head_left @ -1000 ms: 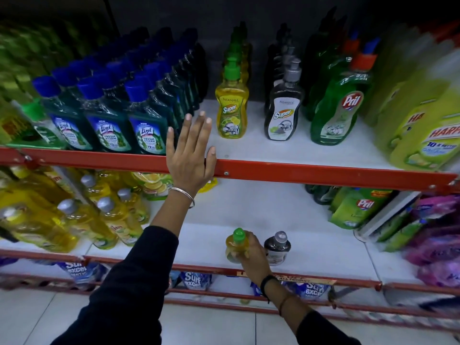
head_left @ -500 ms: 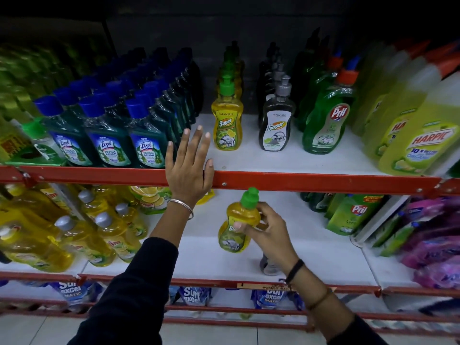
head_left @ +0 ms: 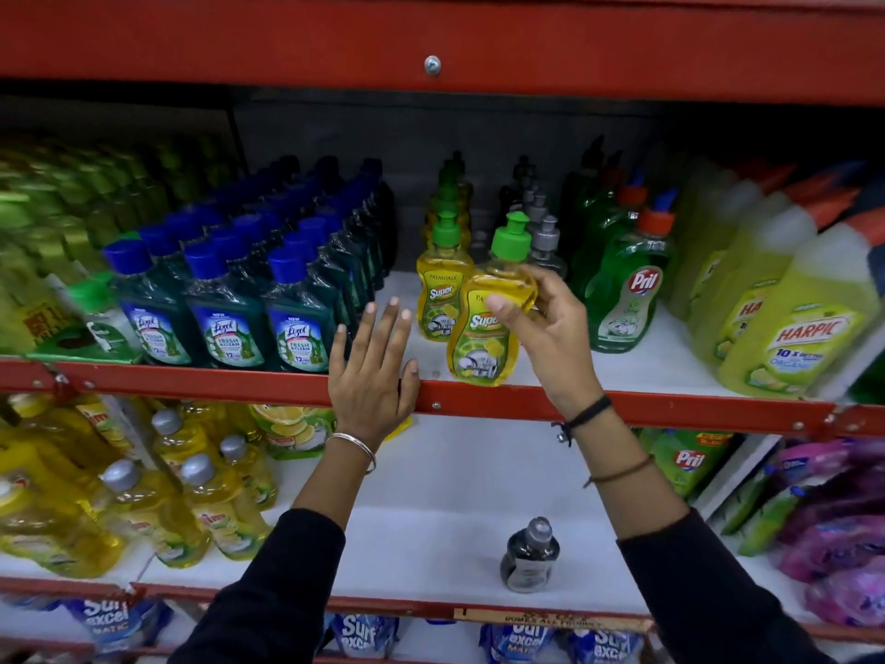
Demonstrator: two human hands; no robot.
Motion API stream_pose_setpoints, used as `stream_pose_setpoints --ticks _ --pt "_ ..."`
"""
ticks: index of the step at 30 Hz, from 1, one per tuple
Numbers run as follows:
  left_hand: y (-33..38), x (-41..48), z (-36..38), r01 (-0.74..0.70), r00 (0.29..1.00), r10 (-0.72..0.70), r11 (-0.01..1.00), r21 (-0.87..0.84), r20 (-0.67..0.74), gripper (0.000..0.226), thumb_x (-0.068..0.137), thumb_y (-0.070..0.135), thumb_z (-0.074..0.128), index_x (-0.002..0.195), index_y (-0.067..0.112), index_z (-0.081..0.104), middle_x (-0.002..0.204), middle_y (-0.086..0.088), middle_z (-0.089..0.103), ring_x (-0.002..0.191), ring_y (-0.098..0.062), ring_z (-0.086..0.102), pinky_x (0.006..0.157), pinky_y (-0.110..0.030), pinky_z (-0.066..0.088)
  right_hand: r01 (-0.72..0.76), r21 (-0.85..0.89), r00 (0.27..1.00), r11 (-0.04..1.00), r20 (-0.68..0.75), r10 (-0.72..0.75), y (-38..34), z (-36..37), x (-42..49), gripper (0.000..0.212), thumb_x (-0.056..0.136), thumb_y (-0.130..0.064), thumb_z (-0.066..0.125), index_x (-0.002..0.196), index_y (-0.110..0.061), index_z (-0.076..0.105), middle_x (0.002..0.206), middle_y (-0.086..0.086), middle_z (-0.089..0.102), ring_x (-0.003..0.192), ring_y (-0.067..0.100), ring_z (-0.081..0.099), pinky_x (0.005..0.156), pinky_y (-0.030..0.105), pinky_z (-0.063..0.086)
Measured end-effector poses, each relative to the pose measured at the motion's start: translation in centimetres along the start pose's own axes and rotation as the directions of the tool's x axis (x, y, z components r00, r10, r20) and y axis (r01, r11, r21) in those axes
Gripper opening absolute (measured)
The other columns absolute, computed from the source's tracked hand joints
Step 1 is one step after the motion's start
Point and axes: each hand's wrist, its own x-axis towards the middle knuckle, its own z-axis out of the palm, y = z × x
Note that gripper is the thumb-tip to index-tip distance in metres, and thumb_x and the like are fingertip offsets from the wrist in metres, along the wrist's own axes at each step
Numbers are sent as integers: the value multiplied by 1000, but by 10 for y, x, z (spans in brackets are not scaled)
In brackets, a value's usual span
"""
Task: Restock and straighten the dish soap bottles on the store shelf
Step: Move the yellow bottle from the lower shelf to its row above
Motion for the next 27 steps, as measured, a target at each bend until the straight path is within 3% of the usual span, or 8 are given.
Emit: stream_pose_setpoints --ticks 9,15,20,22,27 --pt "0 -1 2 -13 999 13 1000 -17 -34 53 100 34 30 149 15 33 150 -6 42 142 -25 37 115 -48 27 -28 -96 996 995 82 36 43 34 31 47 72 -26 75 114 -15 57 111 12 67 99 21 66 90 38 54" --pt "-1 -2 4 -15 998 14 1000 -25 -59 56 97 33 35 151 15 30 151 -6 40 143 -25 35 114 -49 30 -36 -135 990 990 128 54 52 40 29 43 76 -19 75 116 -15 57 101 -9 66 90 -6 64 85 22 53" --pt "-2 -3 6 -19 997 17 999 -26 -71 56 97 33 36 150 15 31 151 -6 41 143 -25 35 116 -47 27 -19 -196 983 981 176 54 46 34 25 50 77 -25 74 123 -13 56 110 -1 66 103 12 65 93 33 54" --pt "-2 -3 6 -18 997 17 1000 -24 -72 56 98 33 35 151 16 30 152 -5 39 143 -24 34 116 -47 26 -7 -256 988 967 148 46 41 28 16 50 79 -28 72 125 -16 54 117 -1 64 108 12 61 95 28 51" --pt "-1 -2 5 -7 998 5 1000 -28 -62 53 100 34 31 150 15 32 151 -5 41 142 -24 35 115 -47 27 204 -394 969 896 -47 -241 35 -4 -40 27 86 -23 65 111 -12 60 112 2 61 105 12 56 89 20 46"
